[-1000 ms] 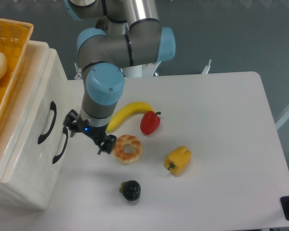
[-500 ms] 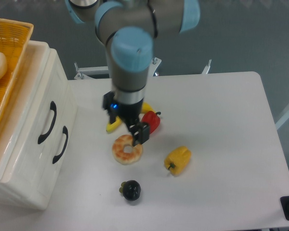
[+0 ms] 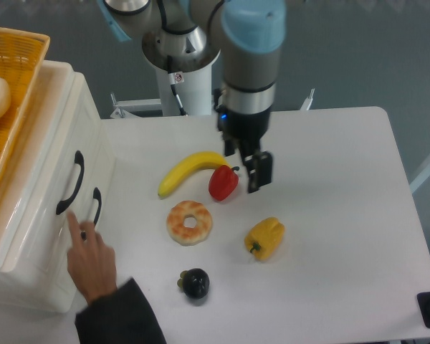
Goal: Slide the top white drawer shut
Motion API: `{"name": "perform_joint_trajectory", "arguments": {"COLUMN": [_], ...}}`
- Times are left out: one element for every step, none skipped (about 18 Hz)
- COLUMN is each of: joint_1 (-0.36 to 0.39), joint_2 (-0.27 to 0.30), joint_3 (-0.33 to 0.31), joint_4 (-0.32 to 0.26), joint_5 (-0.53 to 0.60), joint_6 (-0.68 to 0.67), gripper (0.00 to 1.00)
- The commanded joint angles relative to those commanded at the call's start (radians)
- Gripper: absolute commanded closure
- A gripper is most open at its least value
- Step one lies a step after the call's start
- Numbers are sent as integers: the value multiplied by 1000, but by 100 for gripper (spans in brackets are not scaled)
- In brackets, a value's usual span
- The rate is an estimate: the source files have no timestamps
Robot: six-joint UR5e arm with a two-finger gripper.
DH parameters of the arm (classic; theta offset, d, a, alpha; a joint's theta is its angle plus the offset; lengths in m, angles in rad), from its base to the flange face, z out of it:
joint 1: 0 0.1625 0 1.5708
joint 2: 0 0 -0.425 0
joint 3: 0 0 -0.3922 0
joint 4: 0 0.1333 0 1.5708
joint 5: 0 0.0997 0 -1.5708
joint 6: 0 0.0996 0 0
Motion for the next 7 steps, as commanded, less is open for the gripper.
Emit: {"name": "perform_joint_trajectory", "arguments": {"joint_1": [14,22,22,23,23,23,23], "joint_2": [9,14,17,20,23,25,28], "joint_3": [-9,-15,-23,-28,-31,-34,-37], "joint_4": [-3,-3,-2,-2,-2,-2,-2], "joint_5": [0,0,0,0,0,-2,-2], "joint_6": [35,54,56,56,56,56,56], "gripper": [0,0,0,0,0,0,0]}}
